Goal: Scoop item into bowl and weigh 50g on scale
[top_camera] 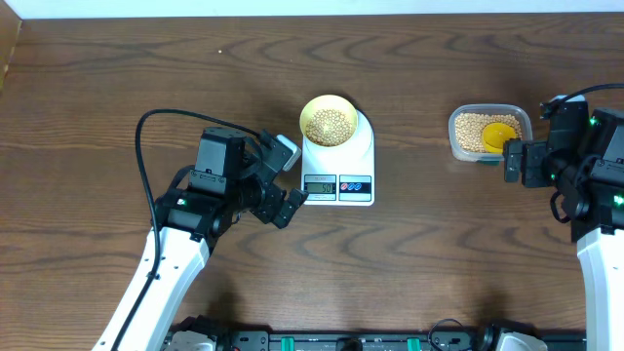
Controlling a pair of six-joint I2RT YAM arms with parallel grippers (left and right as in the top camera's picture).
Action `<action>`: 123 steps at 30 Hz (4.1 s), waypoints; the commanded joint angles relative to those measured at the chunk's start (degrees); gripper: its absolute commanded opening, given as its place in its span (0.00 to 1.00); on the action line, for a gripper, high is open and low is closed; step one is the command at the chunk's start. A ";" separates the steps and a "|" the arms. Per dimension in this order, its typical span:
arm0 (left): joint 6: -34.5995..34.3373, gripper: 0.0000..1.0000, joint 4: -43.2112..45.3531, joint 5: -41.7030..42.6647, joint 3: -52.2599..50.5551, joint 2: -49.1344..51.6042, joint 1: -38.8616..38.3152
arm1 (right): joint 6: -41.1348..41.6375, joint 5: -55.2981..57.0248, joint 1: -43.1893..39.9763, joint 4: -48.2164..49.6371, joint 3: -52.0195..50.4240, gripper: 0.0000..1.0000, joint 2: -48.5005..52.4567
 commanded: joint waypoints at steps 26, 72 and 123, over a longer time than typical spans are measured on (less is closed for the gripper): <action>-0.33 0.97 0.04 -0.33 -0.07 0.11 0.24 | -0.70 -0.52 -0.35 -0.28 0.17 0.99 -0.46; -14.91 0.97 33.94 -9.05 -34.45 -41.55 9.55 | -0.70 -0.52 -0.35 -0.28 0.17 0.99 -0.44; -27.89 0.97 28.44 -26.91 -50.58 -67.67 21.62 | -0.70 -0.52 -0.35 -0.28 0.17 0.99 -0.46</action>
